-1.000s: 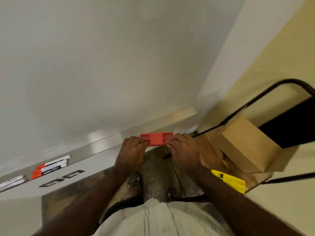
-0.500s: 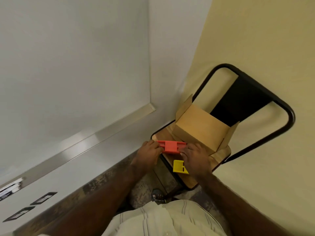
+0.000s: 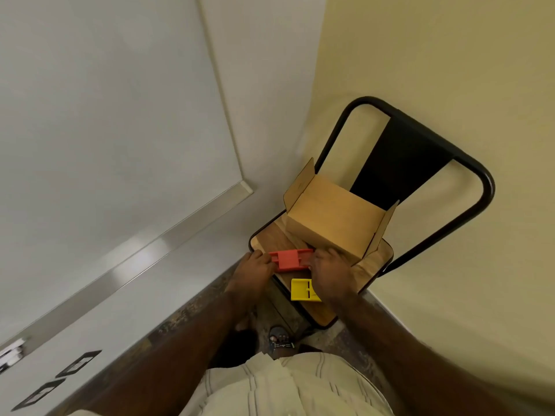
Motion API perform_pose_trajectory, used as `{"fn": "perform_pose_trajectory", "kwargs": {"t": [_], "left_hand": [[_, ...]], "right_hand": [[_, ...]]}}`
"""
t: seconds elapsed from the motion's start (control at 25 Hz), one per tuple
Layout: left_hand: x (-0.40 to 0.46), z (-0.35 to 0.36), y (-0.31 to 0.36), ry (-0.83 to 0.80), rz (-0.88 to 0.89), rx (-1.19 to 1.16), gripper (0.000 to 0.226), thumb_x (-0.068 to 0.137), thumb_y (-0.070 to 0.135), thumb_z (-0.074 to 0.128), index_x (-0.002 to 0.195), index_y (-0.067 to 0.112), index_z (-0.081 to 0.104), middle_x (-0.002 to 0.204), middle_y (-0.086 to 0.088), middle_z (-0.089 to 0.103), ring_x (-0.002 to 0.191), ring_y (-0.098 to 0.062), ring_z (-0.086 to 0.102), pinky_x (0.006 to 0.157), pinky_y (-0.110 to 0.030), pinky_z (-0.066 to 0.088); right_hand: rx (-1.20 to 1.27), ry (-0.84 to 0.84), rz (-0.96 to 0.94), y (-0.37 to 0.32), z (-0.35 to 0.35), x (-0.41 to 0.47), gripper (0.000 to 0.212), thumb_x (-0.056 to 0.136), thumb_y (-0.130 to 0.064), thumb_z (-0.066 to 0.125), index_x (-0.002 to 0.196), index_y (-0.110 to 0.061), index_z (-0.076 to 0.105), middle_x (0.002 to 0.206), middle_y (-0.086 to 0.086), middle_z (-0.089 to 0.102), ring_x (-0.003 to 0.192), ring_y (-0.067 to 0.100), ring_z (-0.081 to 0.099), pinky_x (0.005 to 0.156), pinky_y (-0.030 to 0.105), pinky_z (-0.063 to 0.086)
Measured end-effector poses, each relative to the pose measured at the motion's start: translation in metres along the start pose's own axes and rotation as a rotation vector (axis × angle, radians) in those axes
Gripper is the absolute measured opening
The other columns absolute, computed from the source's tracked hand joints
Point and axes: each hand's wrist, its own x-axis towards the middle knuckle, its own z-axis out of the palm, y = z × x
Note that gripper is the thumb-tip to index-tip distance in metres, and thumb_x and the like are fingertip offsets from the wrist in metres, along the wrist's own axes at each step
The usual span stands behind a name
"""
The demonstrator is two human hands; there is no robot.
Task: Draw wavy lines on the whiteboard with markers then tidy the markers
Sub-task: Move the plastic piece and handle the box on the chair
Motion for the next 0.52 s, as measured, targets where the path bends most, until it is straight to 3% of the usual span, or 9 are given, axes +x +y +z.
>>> {"fn": "perform_pose_trajectory", "kwargs": {"t": [0.16, 0.24, 0.32, 0.44, 0.52], "left_hand": [[0.005, -0.004, -0.007, 0.131, 0.051, -0.026, 0.027, 0.1, 0.035, 0.056, 0.117, 0.022, 0.072, 0.116, 0.0, 0.068, 0.106, -0.023, 0.056, 0.09, -0.038, 0.047], [0.008, -0.016, -0.008, 0.223, 0.087, -0.12, 0.035, 0.103, 0.04, 0.045, 0.112, 0.02, 0.073, 0.11, 0.0, 0.069, 0.103, -0.022, 0.058, 0.089, -0.038, 0.05], [0.02, -0.036, -0.007, 0.344, 0.171, -0.203, 0.031, 0.104, 0.036, 0.049, 0.109, 0.016, 0.073, 0.109, -0.002, 0.07, 0.104, -0.022, 0.059, 0.094, -0.039, 0.051], [0.052, -0.073, 0.004, 0.418, 0.29, -0.255, 0.023, 0.104, 0.028, 0.057, 0.114, 0.013, 0.072, 0.114, -0.005, 0.069, 0.108, -0.021, 0.059, 0.1, -0.037, 0.049], [0.076, -0.093, 0.013, 0.337, 0.321, -0.275, 0.03, 0.104, 0.024, 0.055, 0.127, 0.009, 0.066, 0.124, -0.009, 0.066, 0.117, -0.024, 0.056, 0.104, -0.04, 0.049]], "right_hand": [[0.061, 0.006, 0.004, 0.003, -0.005, -0.002, 0.026, 0.101, -0.022, 0.054, 0.12, -0.027, 0.071, 0.12, -0.004, 0.066, 0.113, 0.019, 0.055, 0.097, 0.034, 0.048], [0.167, 0.08, 0.03, -0.001, -0.014, -0.008, 0.023, 0.103, -0.027, 0.056, 0.12, -0.026, 0.072, 0.116, -0.004, 0.067, 0.109, 0.017, 0.057, 0.093, 0.031, 0.05], [0.27, 0.216, 0.067, -0.005, -0.028, -0.012, 0.023, 0.103, -0.029, 0.059, 0.121, -0.023, 0.073, 0.115, -0.002, 0.069, 0.108, 0.019, 0.059, 0.093, 0.033, 0.051], [0.355, 0.363, 0.152, -0.008, -0.051, -0.009, 0.028, 0.103, -0.032, 0.063, 0.127, -0.019, 0.068, 0.122, 0.0, 0.066, 0.114, 0.019, 0.056, 0.099, 0.037, 0.05], [0.39, 0.378, 0.225, -0.008, -0.064, 0.001, 0.041, 0.1, -0.033, 0.065, 0.139, -0.019, 0.06, 0.135, 0.002, 0.06, 0.127, 0.02, 0.05, 0.109, 0.037, 0.042]]}}
